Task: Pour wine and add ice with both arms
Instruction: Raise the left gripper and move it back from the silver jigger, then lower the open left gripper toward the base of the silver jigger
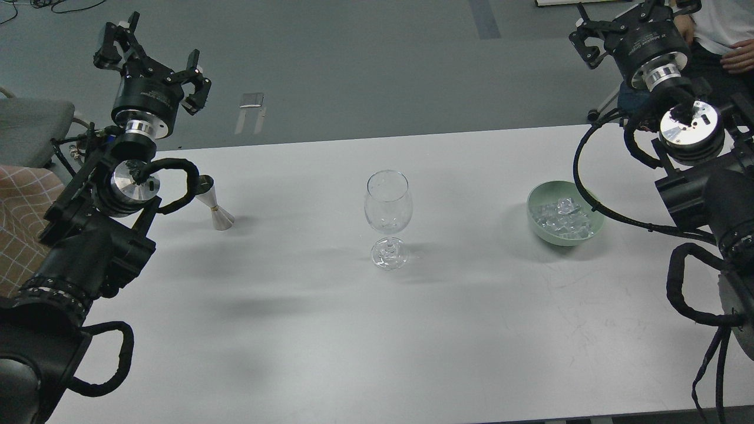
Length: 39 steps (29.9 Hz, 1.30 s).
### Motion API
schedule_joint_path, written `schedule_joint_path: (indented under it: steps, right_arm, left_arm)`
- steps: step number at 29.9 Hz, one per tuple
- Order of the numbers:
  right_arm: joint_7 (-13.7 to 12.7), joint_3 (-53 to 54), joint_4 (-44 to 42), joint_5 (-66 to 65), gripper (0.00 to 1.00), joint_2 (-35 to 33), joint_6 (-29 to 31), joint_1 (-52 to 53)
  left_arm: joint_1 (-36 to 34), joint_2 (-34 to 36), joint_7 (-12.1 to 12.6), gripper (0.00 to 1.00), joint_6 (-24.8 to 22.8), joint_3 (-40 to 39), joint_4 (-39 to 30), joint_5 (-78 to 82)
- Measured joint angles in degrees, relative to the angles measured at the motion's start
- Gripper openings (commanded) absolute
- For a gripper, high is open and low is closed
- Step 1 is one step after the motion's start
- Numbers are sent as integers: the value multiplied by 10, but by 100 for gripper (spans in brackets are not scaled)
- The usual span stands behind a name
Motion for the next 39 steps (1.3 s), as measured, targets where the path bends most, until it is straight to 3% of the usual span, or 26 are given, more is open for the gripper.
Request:
schedule_joint_path:
  steps: [17, 29, 39]
  right_arm:
    - [5, 0, 3, -1, 100, -2, 1, -15]
    - [7, 1, 30, -1, 100, -13, 1, -43]
    - [7, 1, 46, -1, 100, -26, 0, -68]
  left_arm:
    - [0, -17, -4, 98, 0, -5, -18, -2]
    - [25, 25, 1, 98, 47, 5, -143, -43]
    - [179, 134, 2, 97, 105, -9, -350, -130]
